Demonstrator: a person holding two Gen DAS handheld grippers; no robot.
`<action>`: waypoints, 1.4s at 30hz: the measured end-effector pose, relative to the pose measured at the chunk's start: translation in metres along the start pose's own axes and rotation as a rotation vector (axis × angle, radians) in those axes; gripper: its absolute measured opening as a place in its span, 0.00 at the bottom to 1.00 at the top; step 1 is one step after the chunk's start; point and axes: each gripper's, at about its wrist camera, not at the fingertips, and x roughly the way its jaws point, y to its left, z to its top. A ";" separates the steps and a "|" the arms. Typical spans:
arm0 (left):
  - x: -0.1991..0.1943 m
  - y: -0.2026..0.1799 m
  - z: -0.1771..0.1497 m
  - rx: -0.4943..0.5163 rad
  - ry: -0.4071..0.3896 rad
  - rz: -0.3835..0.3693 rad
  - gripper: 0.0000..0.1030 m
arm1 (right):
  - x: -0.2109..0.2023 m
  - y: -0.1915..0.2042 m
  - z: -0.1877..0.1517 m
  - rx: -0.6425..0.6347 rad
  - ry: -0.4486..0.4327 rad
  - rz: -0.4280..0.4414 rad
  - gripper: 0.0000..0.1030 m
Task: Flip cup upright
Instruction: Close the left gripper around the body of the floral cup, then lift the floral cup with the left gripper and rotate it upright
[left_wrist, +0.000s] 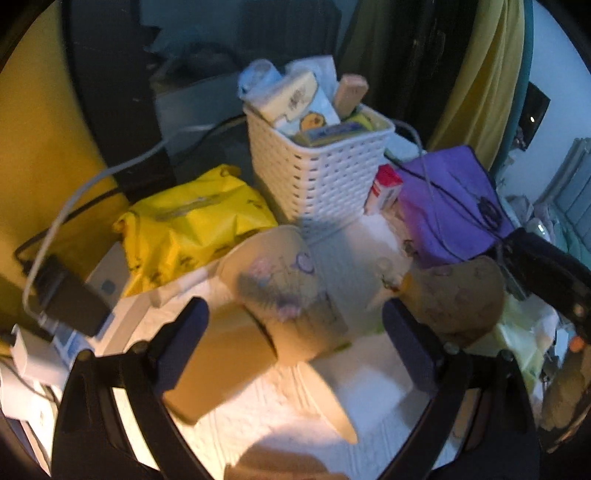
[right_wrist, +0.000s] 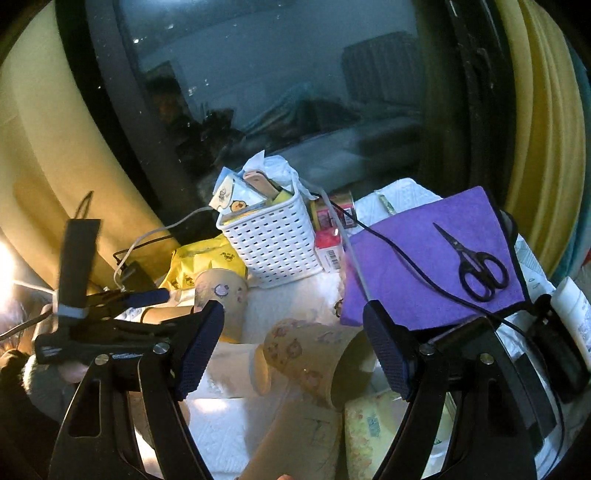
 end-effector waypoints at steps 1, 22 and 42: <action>0.007 -0.002 0.002 0.012 0.011 0.011 0.89 | 0.000 -0.001 0.000 0.003 -0.002 -0.001 0.79; 0.046 -0.026 0.024 0.094 0.105 0.070 0.65 | -0.008 -0.013 0.000 0.020 -0.037 0.011 0.79; -0.078 -0.045 -0.017 0.135 -0.092 -0.020 0.65 | -0.069 0.020 -0.012 -0.022 -0.099 -0.022 0.79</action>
